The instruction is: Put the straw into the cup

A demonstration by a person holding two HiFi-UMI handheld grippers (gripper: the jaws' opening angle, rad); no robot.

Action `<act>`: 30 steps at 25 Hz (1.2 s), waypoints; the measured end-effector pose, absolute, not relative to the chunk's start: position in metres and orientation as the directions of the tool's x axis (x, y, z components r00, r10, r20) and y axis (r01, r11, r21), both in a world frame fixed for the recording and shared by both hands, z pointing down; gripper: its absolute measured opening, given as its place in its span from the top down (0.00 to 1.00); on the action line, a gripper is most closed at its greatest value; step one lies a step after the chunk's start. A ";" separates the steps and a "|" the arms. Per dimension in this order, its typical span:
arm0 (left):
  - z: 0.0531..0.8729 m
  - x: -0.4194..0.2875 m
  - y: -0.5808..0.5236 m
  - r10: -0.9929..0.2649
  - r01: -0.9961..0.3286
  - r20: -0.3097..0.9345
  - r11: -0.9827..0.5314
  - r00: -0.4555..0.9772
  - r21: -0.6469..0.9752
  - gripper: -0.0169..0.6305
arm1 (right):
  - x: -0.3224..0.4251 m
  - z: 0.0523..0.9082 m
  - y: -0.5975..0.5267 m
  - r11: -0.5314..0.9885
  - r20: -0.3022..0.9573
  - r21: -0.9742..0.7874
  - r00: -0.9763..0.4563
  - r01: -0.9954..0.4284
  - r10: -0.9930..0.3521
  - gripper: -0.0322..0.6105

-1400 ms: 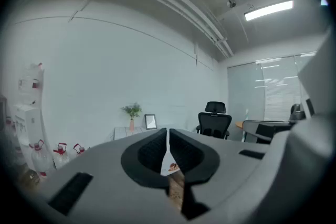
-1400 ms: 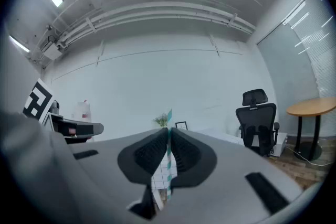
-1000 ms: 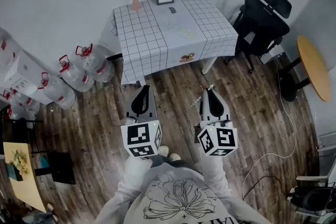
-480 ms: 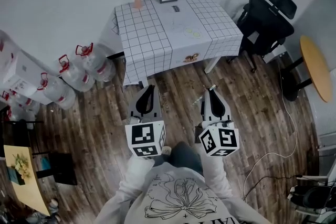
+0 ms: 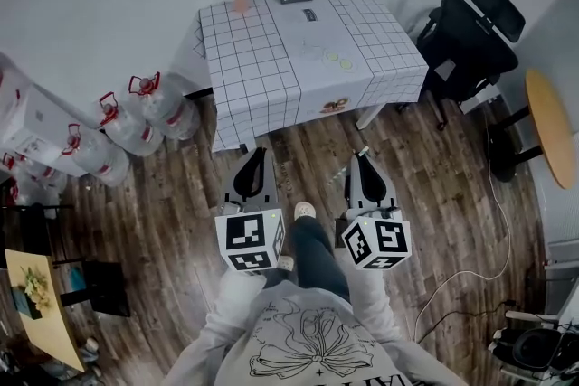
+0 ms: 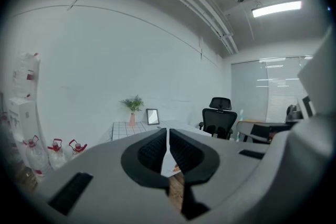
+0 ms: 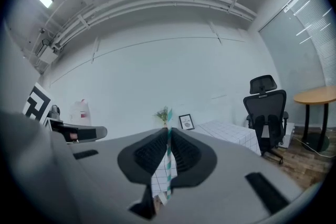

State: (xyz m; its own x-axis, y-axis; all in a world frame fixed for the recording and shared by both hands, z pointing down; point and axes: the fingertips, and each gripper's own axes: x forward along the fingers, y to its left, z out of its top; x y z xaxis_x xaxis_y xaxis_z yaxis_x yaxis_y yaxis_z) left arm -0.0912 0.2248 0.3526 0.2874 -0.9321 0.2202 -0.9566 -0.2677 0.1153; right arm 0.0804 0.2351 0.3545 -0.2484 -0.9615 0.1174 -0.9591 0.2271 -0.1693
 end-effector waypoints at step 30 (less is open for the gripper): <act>0.351 -0.037 -0.009 -0.960 -0.981 0.215 -0.162 0.182 0.107 0.95 | 0.122 0.345 -0.028 0.361 0.079 -0.182 -0.379 -0.915 -0.922 0.91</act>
